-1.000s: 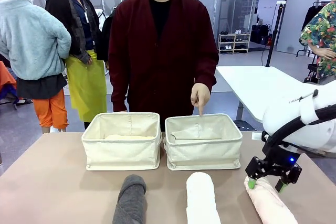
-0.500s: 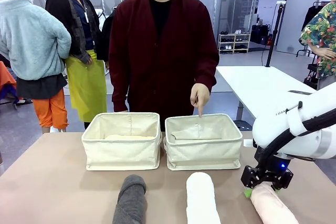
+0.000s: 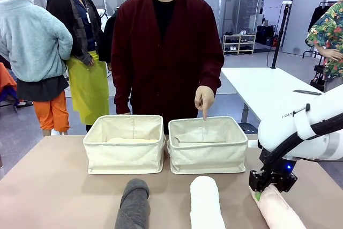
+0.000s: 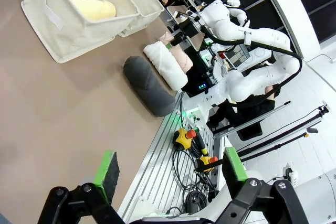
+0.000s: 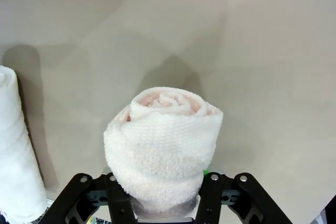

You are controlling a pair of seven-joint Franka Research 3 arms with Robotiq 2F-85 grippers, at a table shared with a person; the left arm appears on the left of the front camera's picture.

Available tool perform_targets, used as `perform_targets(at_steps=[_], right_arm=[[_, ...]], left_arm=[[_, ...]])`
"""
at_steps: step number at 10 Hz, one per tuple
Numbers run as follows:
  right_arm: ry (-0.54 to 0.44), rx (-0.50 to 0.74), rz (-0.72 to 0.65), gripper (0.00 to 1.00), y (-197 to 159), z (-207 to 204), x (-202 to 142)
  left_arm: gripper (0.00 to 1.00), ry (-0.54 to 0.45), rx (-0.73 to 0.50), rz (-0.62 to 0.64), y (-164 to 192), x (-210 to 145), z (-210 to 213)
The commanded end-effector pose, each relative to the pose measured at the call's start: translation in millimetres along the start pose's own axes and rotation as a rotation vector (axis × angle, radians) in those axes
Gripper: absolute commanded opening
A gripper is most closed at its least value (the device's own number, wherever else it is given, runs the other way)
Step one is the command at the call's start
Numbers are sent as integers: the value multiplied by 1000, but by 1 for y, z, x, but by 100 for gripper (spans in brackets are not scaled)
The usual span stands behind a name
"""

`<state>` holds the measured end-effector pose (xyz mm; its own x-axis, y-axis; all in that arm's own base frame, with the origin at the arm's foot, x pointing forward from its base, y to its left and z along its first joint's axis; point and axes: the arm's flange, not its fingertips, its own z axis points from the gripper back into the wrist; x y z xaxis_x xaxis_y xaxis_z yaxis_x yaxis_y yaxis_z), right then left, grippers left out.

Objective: Divide the towels into two baskets.
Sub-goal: Pick up one hotel-folded towel from the bottom of the table and place it in the Fabric basket indicated by the person.

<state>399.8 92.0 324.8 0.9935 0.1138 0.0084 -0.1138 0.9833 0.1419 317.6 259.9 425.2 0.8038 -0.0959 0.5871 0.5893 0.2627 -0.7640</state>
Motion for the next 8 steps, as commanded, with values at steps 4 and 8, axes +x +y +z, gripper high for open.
perform_targets(at_steps=[4, 8], right_arm=[[-48, -39, 285, 0, 49, 43, -100], [78, -163, 873, 0, 115, 66, -128]], left_arm=[[100, 3, -4, -7, -7, -5, -1], [100, 3, -4, -7, -7, -5, -1]])
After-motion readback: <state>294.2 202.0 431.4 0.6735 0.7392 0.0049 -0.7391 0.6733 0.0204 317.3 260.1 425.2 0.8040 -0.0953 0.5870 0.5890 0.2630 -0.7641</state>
